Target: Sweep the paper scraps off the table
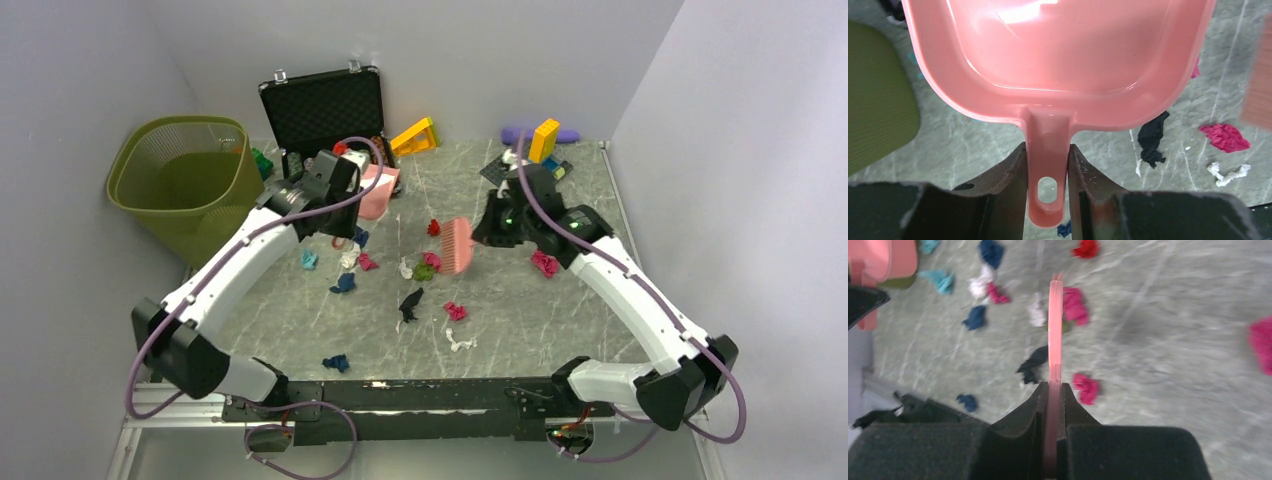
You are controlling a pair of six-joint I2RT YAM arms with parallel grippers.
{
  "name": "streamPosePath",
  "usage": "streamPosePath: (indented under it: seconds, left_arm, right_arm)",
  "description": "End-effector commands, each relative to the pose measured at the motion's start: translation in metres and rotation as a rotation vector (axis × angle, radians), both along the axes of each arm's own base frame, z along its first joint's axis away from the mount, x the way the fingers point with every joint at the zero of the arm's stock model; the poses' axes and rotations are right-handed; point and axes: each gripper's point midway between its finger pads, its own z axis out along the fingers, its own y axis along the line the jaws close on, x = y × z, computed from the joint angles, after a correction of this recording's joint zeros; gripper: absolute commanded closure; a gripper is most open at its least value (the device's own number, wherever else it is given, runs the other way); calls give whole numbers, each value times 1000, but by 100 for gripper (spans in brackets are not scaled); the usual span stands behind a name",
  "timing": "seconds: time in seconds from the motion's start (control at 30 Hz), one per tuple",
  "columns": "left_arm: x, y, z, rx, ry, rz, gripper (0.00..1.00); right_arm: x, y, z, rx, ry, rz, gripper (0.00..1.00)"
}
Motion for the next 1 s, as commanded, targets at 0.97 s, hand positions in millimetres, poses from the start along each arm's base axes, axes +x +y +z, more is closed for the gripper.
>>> streamPosePath:
  seconds: [0.97]
  left_arm:
    - [-80,162,91,-94,-666,559,100]
  right_arm:
    - [92,387,-70,546,107,203,100]
